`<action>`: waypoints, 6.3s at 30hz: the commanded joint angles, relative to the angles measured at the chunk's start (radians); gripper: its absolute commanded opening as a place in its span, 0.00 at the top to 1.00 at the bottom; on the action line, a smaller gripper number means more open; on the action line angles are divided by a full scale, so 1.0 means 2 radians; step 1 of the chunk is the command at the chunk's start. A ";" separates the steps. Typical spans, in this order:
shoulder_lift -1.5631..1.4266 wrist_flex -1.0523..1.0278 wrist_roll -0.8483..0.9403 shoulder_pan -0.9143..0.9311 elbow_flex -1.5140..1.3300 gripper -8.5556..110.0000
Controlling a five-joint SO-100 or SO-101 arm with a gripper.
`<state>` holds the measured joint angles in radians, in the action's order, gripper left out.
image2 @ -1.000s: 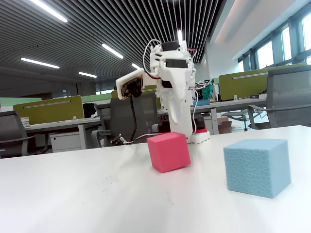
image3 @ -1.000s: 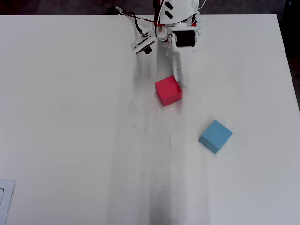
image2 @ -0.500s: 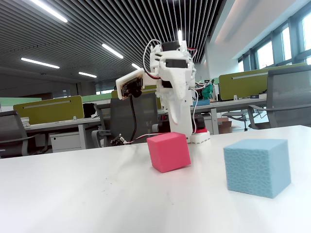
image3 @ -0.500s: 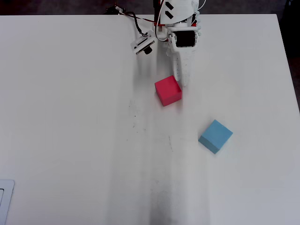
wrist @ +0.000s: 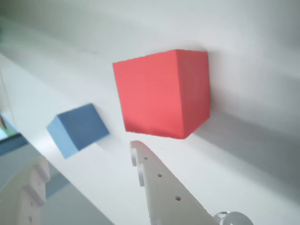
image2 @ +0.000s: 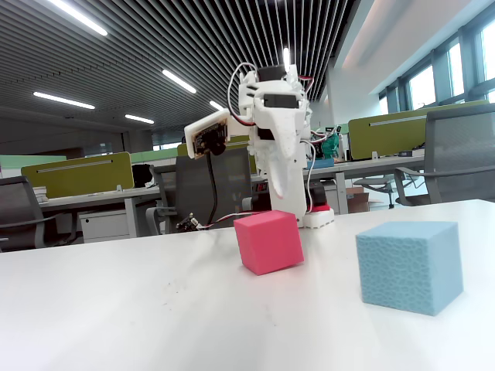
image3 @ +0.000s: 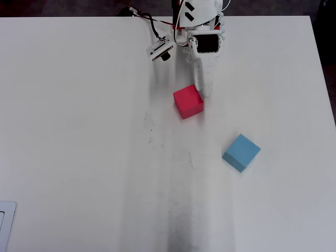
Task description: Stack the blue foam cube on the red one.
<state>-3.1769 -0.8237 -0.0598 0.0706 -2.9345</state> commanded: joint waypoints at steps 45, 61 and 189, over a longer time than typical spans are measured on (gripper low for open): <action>0.523 -0.072 0.012 -0.027 0.559 0.65; 0.756 -0.155 0.117 -0.058 0.730 0.62; 0.643 -0.291 0.095 0.111 0.515 0.73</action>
<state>-1.8899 -1.4159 0.1365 0.2899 -1.9006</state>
